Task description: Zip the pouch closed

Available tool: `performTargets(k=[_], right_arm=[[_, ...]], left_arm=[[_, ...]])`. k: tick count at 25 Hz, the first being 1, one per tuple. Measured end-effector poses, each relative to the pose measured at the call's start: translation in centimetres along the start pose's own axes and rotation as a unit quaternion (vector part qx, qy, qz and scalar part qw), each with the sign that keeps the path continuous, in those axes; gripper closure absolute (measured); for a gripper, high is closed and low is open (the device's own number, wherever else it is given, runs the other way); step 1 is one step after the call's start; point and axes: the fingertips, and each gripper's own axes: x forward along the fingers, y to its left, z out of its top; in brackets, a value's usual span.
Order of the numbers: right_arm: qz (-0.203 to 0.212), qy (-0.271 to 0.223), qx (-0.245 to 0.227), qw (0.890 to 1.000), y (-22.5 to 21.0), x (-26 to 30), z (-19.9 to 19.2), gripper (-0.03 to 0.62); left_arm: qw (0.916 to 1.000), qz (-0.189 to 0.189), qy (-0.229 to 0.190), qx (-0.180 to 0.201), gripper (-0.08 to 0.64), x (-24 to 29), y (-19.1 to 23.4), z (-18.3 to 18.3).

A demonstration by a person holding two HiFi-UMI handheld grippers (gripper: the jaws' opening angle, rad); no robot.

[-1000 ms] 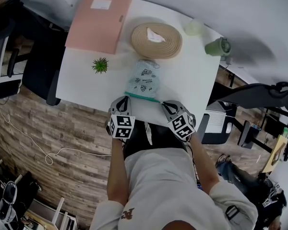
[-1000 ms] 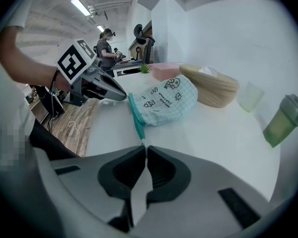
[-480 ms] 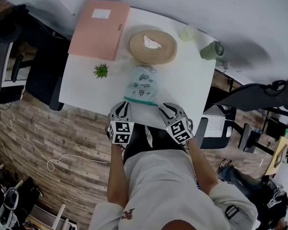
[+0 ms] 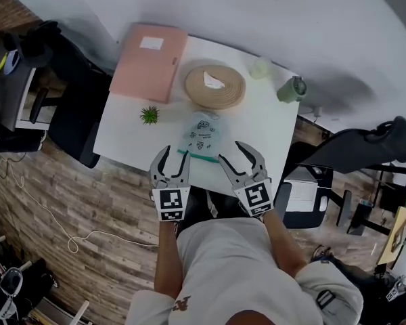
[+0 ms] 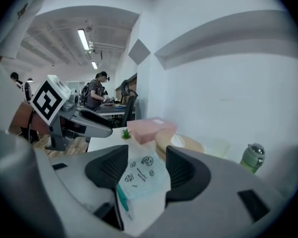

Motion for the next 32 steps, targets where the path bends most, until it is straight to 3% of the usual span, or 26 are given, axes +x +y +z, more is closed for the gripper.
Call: performTargets(k=[6, 10, 24, 32], right_arm=[[-0.026, -0.091, -0.015, 0.995, -1.6, -2.5, 7.3, 0.271], [-0.035, -0.134, -0.024, 0.990, -2.1, -4.0, 10.2, 0.259], [-0.028, -0.187, -0.029, 0.982, -3.5, -8.1, 12.4, 0.261], [-0.024, -0.196, -0.030, 0.980, -4.4, -10.0, 12.6, 0.262]], left_arm=[[0.9956, 0.034, -0.086, 0.011, 0.304, -3.2, -0.1, 6.8], [0.9911, 0.054, -0.121, 0.012, 0.264, -5.1, -0.8, 9.5], [0.9794, 0.110, -0.166, 0.031, 0.256, -8.4, -3.7, 14.2], [0.9792, 0.118, -0.158, 0.051, 0.258, -9.1, -6.0, 14.7]])
